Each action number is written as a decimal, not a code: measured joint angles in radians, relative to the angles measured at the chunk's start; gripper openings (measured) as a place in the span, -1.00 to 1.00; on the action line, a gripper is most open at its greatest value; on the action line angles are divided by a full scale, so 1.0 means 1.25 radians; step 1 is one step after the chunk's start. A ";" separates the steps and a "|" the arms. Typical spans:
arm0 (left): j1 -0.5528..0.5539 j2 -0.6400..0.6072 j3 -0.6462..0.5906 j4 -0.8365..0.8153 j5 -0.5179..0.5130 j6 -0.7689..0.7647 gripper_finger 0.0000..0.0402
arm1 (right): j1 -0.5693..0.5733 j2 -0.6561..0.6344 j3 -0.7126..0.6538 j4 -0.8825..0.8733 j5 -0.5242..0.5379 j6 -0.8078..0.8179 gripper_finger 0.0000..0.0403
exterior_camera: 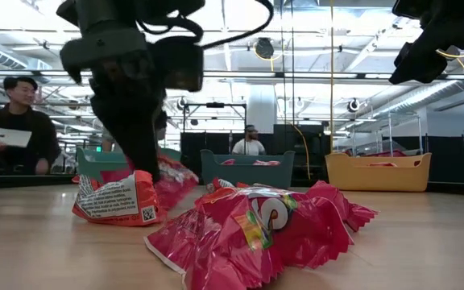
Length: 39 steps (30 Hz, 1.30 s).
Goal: Sort candy
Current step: Put the red candy into the blue bin
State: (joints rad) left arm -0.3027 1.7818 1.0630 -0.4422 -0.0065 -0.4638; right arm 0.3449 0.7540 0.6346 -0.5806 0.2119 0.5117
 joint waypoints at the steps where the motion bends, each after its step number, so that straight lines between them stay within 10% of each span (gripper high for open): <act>1: 0.001 -0.013 0.000 -0.016 0.000 -0.005 -0.88 | 0.000 0.000 0.000 0.000 0.000 0.000 0.26; 11: 0.045 -0.144 0.002 -0.041 -0.007 -0.041 -0.89 | 0.000 0.000 0.000 0.015 0.021 0.002 0.26; 21: 0.338 -0.219 0.003 0.061 0.035 0.089 -0.89 | 0.000 0.000 0.000 0.060 0.103 0.047 0.26; 39: 0.704 -0.058 0.134 0.214 0.204 0.301 -0.89 | -0.004 0.000 0.000 0.067 0.260 0.153 0.26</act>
State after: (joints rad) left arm 0.5767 1.7087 1.2305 -0.1746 0.2488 -0.0879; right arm 0.3397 0.7540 0.6346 -0.4965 0.5373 0.7036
